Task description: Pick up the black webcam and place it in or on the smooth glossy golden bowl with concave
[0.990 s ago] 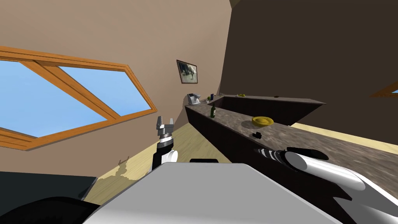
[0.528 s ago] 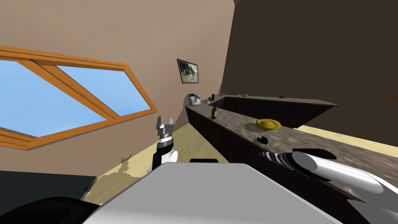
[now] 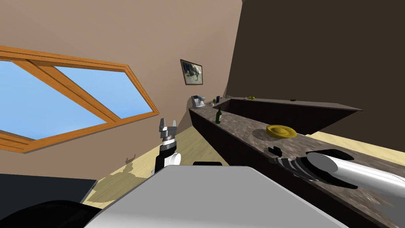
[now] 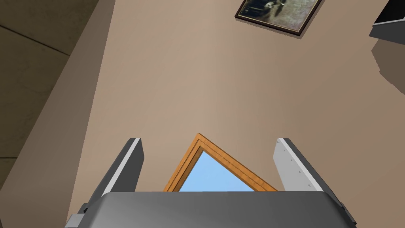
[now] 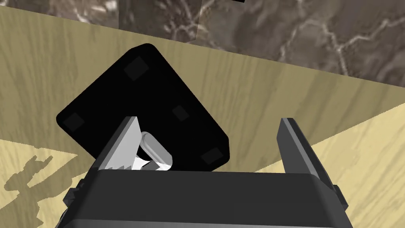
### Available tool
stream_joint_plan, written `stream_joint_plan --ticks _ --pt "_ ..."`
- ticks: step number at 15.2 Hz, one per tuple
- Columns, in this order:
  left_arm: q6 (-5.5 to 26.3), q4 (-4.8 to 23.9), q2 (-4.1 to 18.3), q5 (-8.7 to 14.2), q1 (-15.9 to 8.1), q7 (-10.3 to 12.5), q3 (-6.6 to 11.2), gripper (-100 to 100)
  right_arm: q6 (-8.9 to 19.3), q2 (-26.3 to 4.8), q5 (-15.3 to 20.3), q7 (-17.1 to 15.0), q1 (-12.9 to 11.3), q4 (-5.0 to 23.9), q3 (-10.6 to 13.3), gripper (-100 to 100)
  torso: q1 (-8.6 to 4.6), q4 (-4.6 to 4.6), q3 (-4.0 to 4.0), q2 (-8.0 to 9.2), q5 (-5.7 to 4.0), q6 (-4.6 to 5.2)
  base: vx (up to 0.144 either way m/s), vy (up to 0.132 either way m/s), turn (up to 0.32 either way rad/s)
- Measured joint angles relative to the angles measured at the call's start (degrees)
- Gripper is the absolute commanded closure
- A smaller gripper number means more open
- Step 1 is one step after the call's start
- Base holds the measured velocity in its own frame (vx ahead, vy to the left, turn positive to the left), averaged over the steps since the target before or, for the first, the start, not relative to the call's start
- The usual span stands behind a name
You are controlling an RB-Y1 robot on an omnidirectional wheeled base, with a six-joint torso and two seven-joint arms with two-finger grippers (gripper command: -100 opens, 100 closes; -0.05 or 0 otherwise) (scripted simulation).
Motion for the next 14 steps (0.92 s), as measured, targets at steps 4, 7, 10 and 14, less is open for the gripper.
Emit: stream_joint_plan --ticks 4,7,10,14 --pt "0.0 0.0 0.0 0.0 0.0 0.0 0.00 0 3.9 -3.0 -2.9 -4.1 0.0 2.4 -0.3 -100 -0.12 -0.01 -0.03 -0.05 -0.03 0.00 0.125 -0.078 0.043" --pt "0.0 0.0 0.0 0.0 0.0 0.0 0.00 0 6.2 -4.8 -4.8 -7.0 0.2 3.5 -0.6 -100 -0.14 -0.02 -0.05 -0.08 -0.05 0.01 0.131 -0.089 0.036" --pt "0.0 0.0 0.0 0.0 0.0 0.0 0.01 0 8.6 -7.1 -7.3 -9.7 0.2 5.4 -0.8 -100 -0.32 -0.02 -0.06 -0.11 -0.08 0.00 0.145 -0.133 0.044" --pt "0.0 0.0 0.0 0.0 0.0 0.0 0.00 0 8.4 -7.1 -7.3 -9.9 -0.1 6.9 -0.6 -100 0.20 0.06 0.17 0.32 -0.01 0.04 0.029 -0.004 -0.014"
